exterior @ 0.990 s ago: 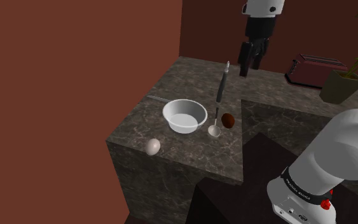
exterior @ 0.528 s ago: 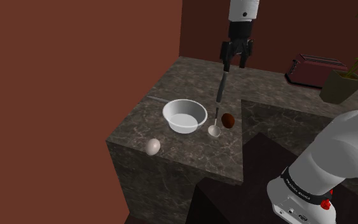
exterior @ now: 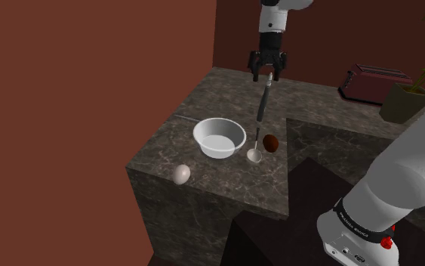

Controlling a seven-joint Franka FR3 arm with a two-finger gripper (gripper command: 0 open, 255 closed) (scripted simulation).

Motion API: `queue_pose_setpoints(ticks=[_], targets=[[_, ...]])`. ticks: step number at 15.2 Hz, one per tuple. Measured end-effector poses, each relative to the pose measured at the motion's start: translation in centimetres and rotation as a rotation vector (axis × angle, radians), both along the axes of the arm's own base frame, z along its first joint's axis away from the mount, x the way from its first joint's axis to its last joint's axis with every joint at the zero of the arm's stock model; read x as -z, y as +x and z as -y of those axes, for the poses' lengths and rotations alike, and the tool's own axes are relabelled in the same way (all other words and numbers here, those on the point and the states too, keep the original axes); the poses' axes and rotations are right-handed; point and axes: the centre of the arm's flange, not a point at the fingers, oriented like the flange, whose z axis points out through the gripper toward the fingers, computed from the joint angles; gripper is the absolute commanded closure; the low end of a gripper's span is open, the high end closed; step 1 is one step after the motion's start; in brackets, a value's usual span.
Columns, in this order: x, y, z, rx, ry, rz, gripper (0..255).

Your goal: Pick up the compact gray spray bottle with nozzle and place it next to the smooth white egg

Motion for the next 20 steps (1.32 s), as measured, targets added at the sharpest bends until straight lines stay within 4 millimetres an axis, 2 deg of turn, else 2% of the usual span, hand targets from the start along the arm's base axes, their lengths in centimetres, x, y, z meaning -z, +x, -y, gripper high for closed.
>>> queue_pose_setpoints(ticks=[6, 10, 16, 20], targets=[[4.2, 5.5, 6.5, 0.179, 0.03, -0.067, 0], [6.4, 8.0, 11.1, 0.298, 0.051, -0.112, 0], [11.4, 10.7, 18.5, 0.477, 0.08, -0.176, 0], [12.5, 11.5, 23.5, 0.594, 0.095, -0.185, 0]])
